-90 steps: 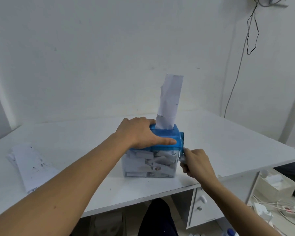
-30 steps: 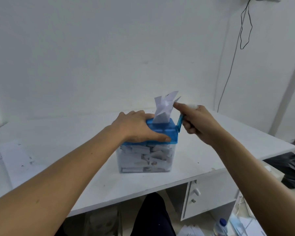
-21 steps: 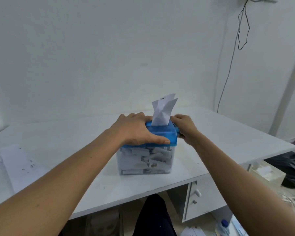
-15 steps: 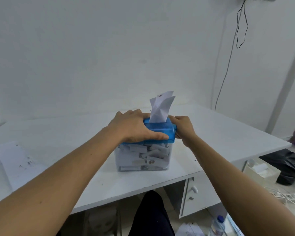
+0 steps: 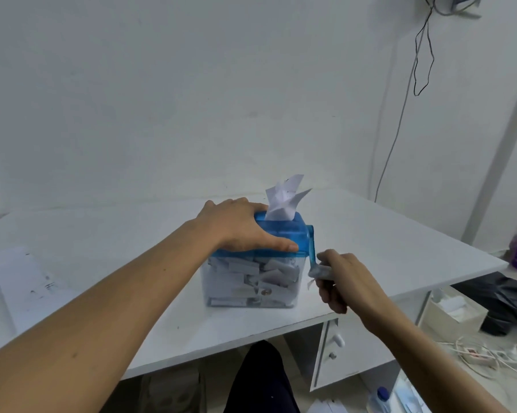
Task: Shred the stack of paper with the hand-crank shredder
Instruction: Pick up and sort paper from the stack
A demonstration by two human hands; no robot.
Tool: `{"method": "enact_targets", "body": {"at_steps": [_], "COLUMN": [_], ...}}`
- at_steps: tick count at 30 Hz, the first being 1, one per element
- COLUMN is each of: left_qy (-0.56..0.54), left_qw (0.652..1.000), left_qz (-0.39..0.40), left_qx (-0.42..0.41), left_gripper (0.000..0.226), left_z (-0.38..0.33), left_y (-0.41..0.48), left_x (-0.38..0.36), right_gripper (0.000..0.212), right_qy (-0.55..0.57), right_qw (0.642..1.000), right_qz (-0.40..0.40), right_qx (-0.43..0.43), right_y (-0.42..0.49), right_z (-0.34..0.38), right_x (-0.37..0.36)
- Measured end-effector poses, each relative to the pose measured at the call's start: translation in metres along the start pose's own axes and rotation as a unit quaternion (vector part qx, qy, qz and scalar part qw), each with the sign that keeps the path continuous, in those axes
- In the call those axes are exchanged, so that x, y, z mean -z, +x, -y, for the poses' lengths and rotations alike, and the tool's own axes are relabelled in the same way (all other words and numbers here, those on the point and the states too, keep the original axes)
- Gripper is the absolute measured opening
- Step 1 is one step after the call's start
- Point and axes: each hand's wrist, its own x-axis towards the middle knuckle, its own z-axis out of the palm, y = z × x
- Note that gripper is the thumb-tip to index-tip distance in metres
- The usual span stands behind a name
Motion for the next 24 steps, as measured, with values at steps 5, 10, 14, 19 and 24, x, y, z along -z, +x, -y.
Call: {"method": "enact_targets", "body": {"at_steps": [5, 10, 14, 19, 24], "left_qy": [-0.013, 0.001, 0.023, 0.011, 0.010], "left_qw": [1.000, 0.999, 0.999, 0.999, 0.999], "left_qz": [-0.020, -0.037, -0.039, -0.035, -0.043], "left_qx": [-0.008, -0.013, -0.026, -0.031, -0.021], "left_gripper": [0.082, 0.080, 0.060, 0.059, 0.071], "left_z": [0.000, 0.000, 0.001, 0.000, -0.001], "left_y": [0.000, 0.004, 0.001, -0.001, 0.000], "left_x": [-0.002, -0.004, -0.005, -0.006, -0.006], "right_gripper": [0.043, 0.045, 0.036, 0.027, 0.046], "right_qy": [0.034, 0.069, 0.031, -0.088, -0.026], "right_qw": [0.994, 0.990, 0.992, 0.994, 0.986], "right_qz": [0.014, -0.051, -0.083, -0.052, -0.160], "right_qx": [0.100, 0.114, 0.085, -0.038, 0.035], "right_y": [0.003, 0.033, 0.090, 0.131, 0.125], "right_z": [0.040, 0.053, 0.076, 0.024, -0.008], "right_x": [0.019, 0.014, 0.015, -0.012, -0.024]}}
